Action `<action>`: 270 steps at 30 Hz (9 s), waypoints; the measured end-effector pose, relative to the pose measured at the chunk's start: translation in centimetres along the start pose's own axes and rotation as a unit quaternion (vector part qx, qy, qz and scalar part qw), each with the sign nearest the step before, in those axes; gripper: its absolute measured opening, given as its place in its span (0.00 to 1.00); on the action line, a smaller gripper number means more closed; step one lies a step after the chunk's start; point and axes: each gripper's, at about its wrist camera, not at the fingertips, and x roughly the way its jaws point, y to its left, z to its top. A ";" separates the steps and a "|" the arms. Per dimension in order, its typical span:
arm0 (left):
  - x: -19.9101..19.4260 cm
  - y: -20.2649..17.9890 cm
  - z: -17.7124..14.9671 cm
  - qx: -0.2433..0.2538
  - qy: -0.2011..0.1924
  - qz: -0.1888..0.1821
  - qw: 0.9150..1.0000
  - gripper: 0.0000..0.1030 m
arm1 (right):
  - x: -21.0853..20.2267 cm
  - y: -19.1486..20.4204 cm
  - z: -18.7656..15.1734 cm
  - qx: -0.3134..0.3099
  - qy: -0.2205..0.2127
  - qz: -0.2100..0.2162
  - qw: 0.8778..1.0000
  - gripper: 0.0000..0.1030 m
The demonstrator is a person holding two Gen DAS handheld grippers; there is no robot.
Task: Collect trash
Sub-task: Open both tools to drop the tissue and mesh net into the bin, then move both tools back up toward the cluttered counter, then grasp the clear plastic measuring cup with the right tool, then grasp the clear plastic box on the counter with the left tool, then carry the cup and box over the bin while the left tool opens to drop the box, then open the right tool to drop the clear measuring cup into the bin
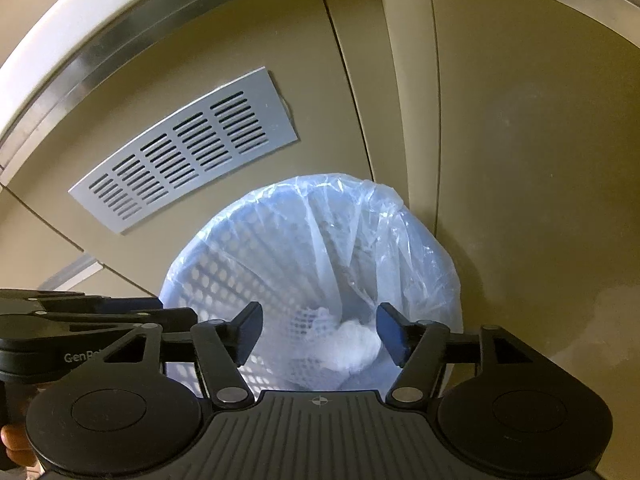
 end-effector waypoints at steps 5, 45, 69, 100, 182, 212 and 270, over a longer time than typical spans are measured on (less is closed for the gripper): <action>-0.7 0.0 -0.3 0.000 -0.001 -0.001 1.000 0.33 | -0.6 -0.1 -0.7 0.007 0.006 -0.002 1.000 0.66; -19.8 -1.4 3.9 -0.019 -0.134 0.021 0.991 0.34 | -19.1 3.5 6.0 -0.057 -0.094 0.045 0.993 0.67; -24.1 -3.1 7.3 -0.064 -0.225 0.087 0.968 0.34 | -22.5 -5.0 15.3 -0.033 -0.206 -0.008 0.978 0.67; -18.7 -3.9 18.8 0.082 -0.224 -0.010 0.971 0.36 | -14.5 -4.0 21.4 0.028 -0.185 -0.093 0.978 0.57; -11.2 -8.8 31.2 0.206 -0.186 -0.074 0.958 0.28 | -20.8 -6.1 19.4 0.122 -0.259 -0.105 0.952 0.48; -24.2 -7.7 12.2 0.034 -0.229 -0.014 0.973 0.28 | -23.5 -1.8 13.1 -0.030 -0.203 0.079 0.975 0.48; -3.4 -2.1 3.3 -0.004 -0.033 -0.048 0.998 0.35 | -3.1 -0.5 2.1 0.049 -0.030 -0.003 0.998 0.48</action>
